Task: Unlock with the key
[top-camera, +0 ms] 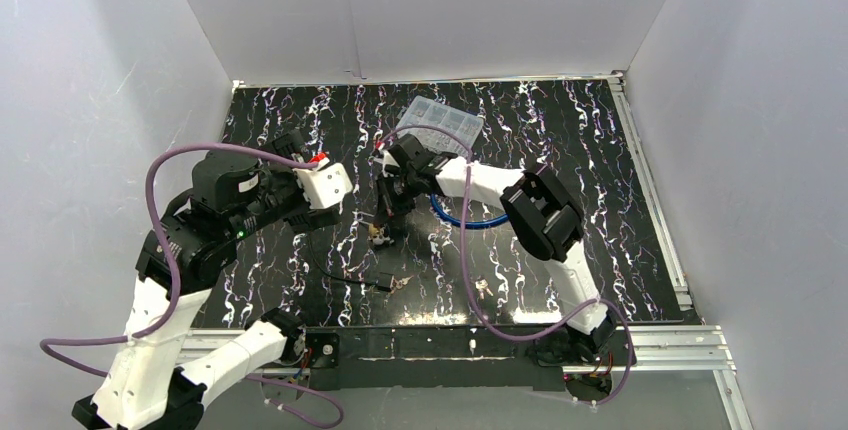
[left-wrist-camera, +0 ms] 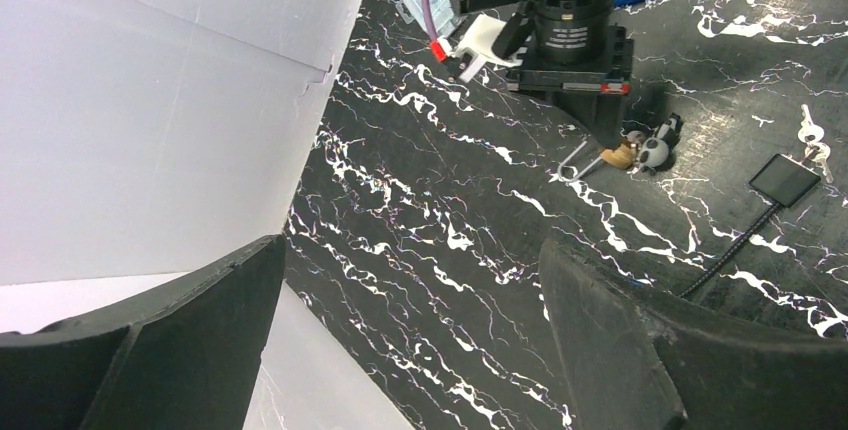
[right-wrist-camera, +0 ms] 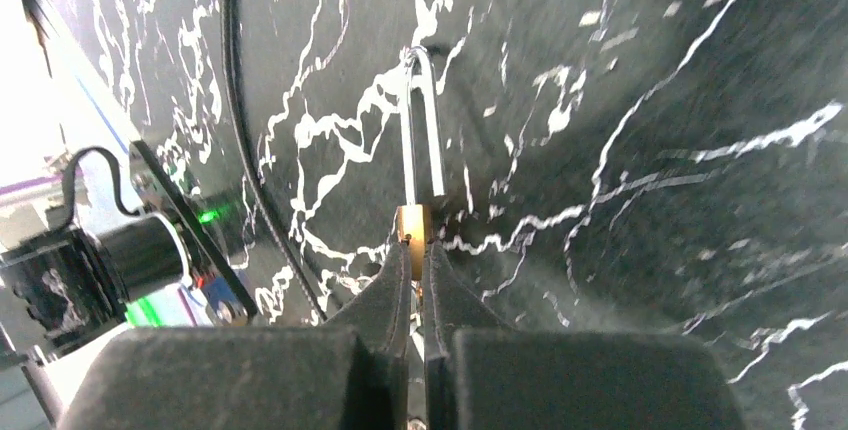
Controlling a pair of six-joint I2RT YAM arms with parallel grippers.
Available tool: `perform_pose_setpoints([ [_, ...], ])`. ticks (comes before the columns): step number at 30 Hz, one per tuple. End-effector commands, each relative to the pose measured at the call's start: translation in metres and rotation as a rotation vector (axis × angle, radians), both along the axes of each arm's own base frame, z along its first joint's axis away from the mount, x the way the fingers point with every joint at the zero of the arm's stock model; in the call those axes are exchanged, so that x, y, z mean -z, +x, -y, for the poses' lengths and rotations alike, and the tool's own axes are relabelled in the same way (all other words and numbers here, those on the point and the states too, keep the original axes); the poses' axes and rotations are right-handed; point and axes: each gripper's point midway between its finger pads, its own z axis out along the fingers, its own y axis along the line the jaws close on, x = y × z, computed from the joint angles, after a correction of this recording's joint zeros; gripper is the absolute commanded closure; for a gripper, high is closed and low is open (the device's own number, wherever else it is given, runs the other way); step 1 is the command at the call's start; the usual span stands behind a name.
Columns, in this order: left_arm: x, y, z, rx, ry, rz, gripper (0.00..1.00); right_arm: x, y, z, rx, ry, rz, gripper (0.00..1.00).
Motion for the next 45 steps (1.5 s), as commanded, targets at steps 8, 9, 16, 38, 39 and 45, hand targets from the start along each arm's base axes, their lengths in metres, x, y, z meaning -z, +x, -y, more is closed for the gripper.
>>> perform_pose_setpoints([
  [8, 0.001, 0.005, 0.0, -0.009, 0.014, 0.0, 0.02, -0.021, 0.048, -0.007, 0.086, -0.027, 0.016, 0.47],
  [9, 0.0, 0.006, 0.0, -0.018, 0.012, -0.005, 0.02, -0.035, 0.056, -0.003, 0.105, -0.005, 0.035, 0.34],
  [16, 0.011, -0.013, 0.004, 0.004, -0.018, -0.128, 0.02, -0.109, 0.008, 0.13, 0.25, -0.083, 0.198, 0.33],
  [38, 0.083, -0.065, -0.018, 0.138, 0.202, -0.352, 0.02, -0.011, -0.117, 0.236, 0.391, -0.386, 0.1, 0.44],
  [39, 0.083, -0.065, -0.018, 0.138, 0.205, -0.354, 0.02, -0.01, -0.115, 0.233, 0.387, -0.387, 0.105, 0.44],
  [45, 0.082, -0.067, -0.019, 0.148, 0.216, -0.354, 0.02, 0.001, -0.111, 0.225, 0.371, -0.422, 0.115, 0.5],
])
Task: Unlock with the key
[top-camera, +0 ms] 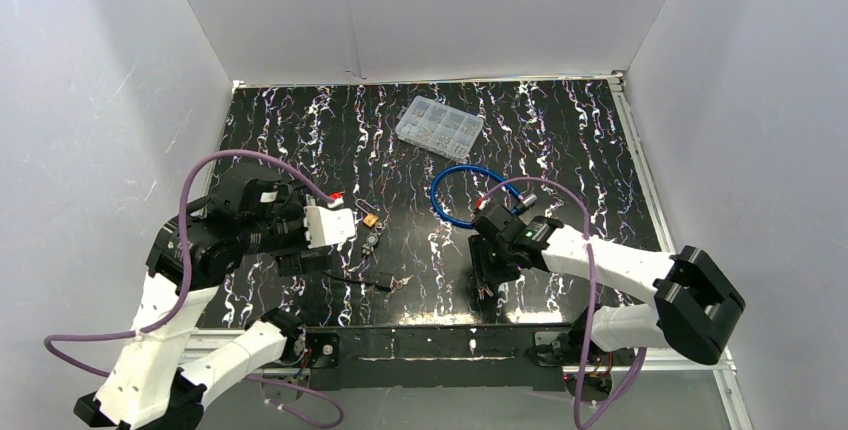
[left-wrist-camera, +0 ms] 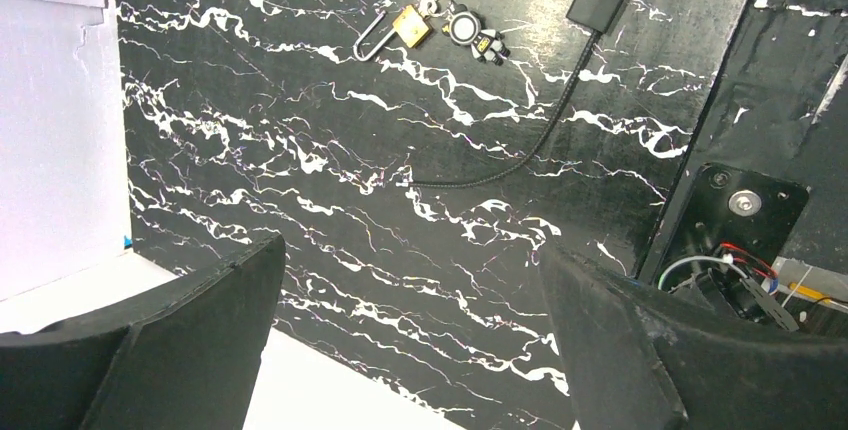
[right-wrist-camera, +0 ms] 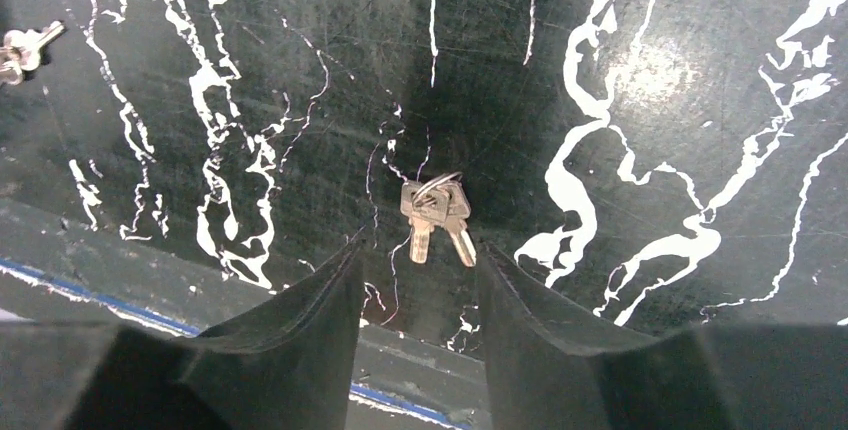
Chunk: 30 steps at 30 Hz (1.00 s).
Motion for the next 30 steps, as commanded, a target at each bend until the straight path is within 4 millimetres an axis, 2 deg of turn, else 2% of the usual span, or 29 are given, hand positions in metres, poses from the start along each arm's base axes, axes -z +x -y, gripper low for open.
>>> perform_pose_setpoints([
  [1, 0.001, -0.009, 0.0, 0.036, 0.009, -0.022, 0.02, -0.005, 0.016, -0.016, 0.007, 0.014, 0.054, 0.52],
  [4, 0.001, -0.008, 0.001, 0.039, 0.005, -0.018, 0.02, -0.001, 0.016, -0.017, 0.001, -0.004, 0.05, 0.59],
  [20, 0.003, -0.007, 0.006, 0.062, -0.008, -0.026, 0.02, 0.016, 0.016, -0.015, -0.006, -0.053, 0.027, 0.71],
  [26, 0.009, -0.012, 0.01, 0.083, -0.022, -0.055, 0.02, 0.018, 0.017, -0.016, -0.014, -0.061, 0.025, 0.88],
  [30, 0.015, -0.019, 0.02, 0.107, -0.068, -0.099, 0.02, 0.015, 0.019, -0.016, -0.013, -0.064, 0.033, 0.99],
])
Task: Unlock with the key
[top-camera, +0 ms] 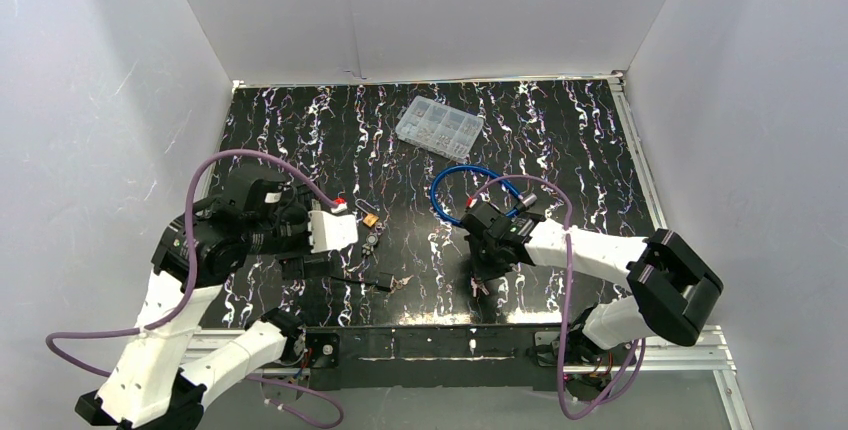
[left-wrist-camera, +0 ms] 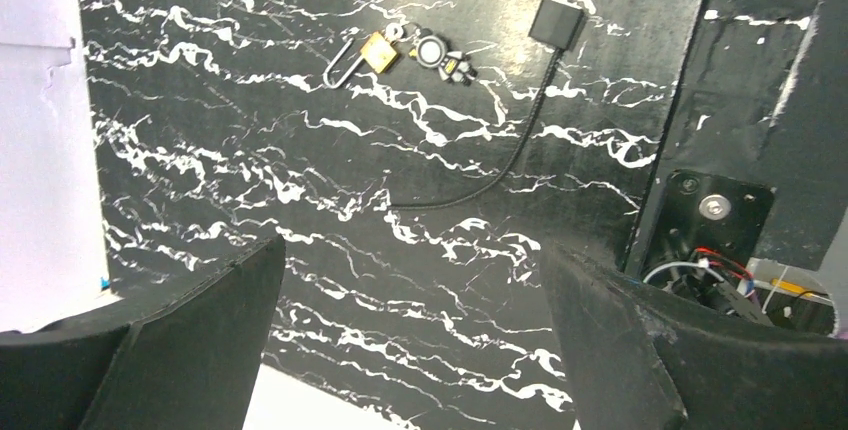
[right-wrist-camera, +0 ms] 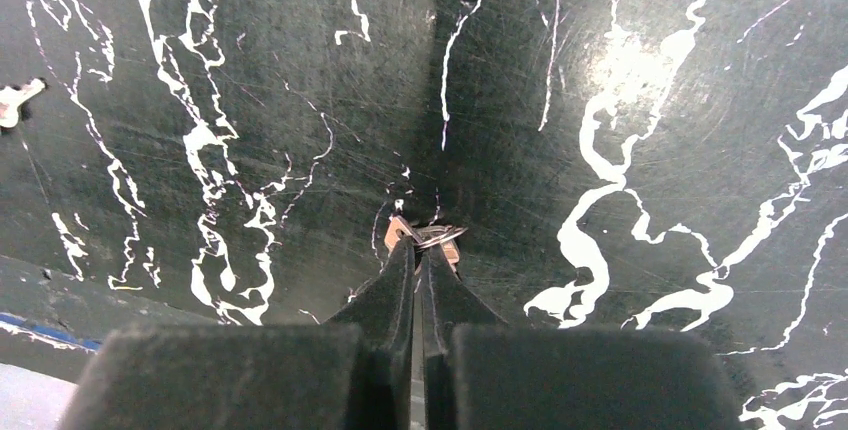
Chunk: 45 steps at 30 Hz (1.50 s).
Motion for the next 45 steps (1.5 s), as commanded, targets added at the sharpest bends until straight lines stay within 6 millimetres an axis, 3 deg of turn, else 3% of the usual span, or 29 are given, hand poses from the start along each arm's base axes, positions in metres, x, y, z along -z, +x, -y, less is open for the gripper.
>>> perform_pose_setpoints([
  [1, 0.009, -0.014, 0.015, 0.047, -0.067, -0.078, 0.02, -0.006, 0.009, -0.006, -0.007, 0.002, 0.039, 0.99],
  [6, 0.019, -0.022, 0.035, 0.093, -0.167, -0.137, 0.02, -0.019, 0.014, -0.014, -0.032, 0.036, 0.068, 0.99],
  [14, 0.018, -0.017, 0.068, 0.102, -0.323, -0.219, 0.02, -0.056, 0.019, -0.031, -0.072, 0.152, 0.127, 0.99],
  [19, 0.022, -0.018, 0.08, 0.113, -0.384, -0.256, 0.02, -0.09, 0.024, -0.041, -0.1, 0.241, 0.19, 0.99],
  [22, 0.017, -0.017, 0.095, 0.108, -0.489, -0.279, 0.02, -0.121, 0.029, -0.048, -0.125, 0.301, 0.25, 0.99],
  [27, 0.003, -0.028, 0.126, 0.127, -0.676, -0.47, 0.02, -0.194, 0.039, -0.064, -0.135, 0.459, 0.379, 0.99],
  [35, -0.021, -0.019, 0.158, 0.11, -0.831, -0.693, 0.02, -0.305, 0.04, -0.081, -0.133, 0.773, 0.558, 0.99],
  [40, -0.05, -0.011, 0.173, 0.112, -0.952, -0.766, 0.02, -0.355, 0.034, -0.081, -0.164, 0.909, 0.663, 0.99],
  [45, -0.071, -0.005, 0.182, 0.104, -1.014, -0.84, 0.02, -0.393, 0.029, -0.08, -0.174, 1.03, 0.741, 0.99],
])
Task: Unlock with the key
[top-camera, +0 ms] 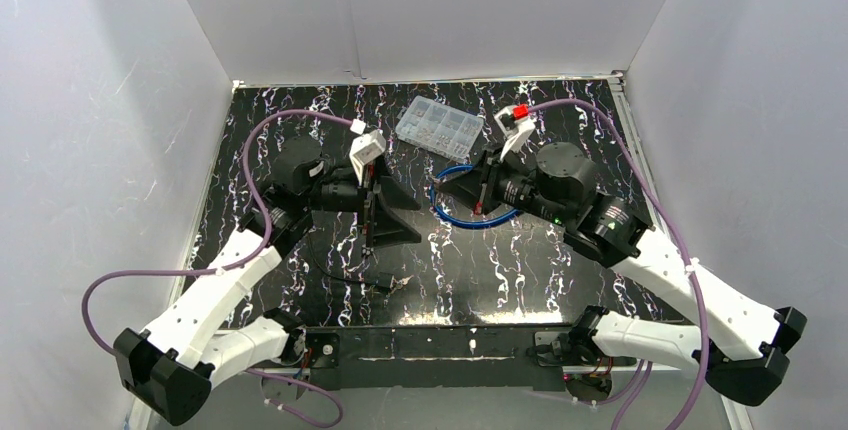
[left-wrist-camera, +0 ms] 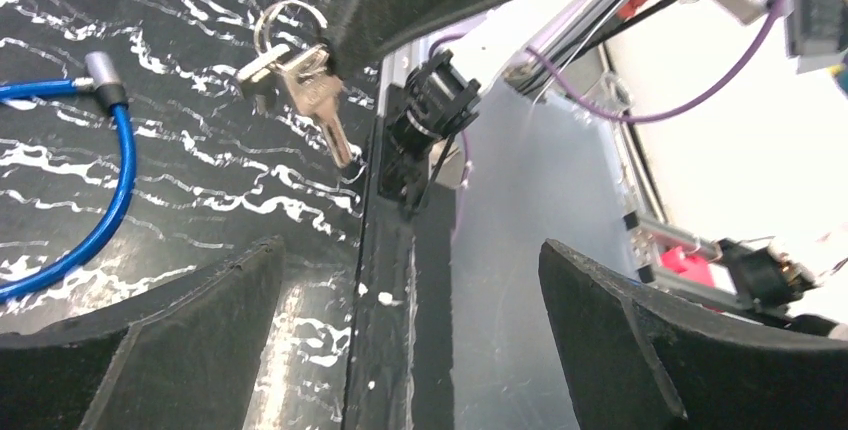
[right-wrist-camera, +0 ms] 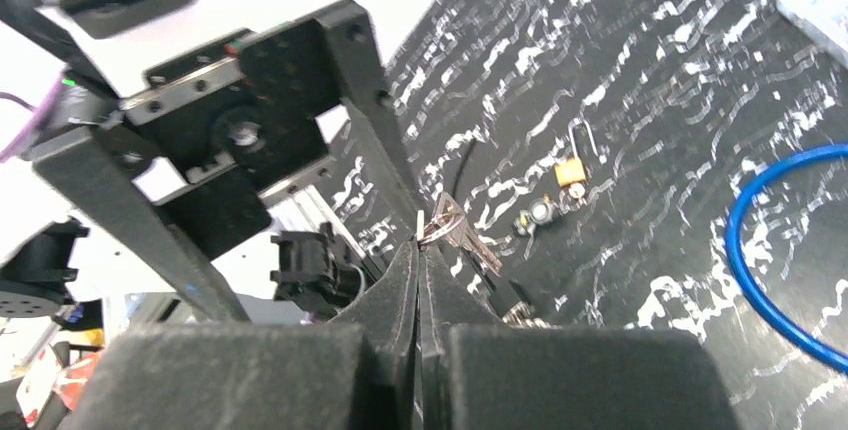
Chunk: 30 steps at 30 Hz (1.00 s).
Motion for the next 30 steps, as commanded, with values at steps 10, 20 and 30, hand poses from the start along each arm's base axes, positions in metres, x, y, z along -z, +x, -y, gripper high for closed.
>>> perform_pose_setpoints([
  [10, -0.053, 0.007, 0.014, 0.009, -0.144, -0.05, 0.11, -0.092, -0.017, -0.007, -0.076, 0.315, 0.134, 0.99],
  [20, -0.089, 0.009, 0.015, 0.005, -0.194, 0.003, 0.48, -0.091, -0.018, -0.011, -0.087, 0.353, 0.139, 0.99],
  [30, -0.096, 0.003, 0.012, 0.012, -0.188, 0.006, 0.85, -0.097, -0.019, -0.011, -0.089, 0.364, 0.164, 0.99],
])
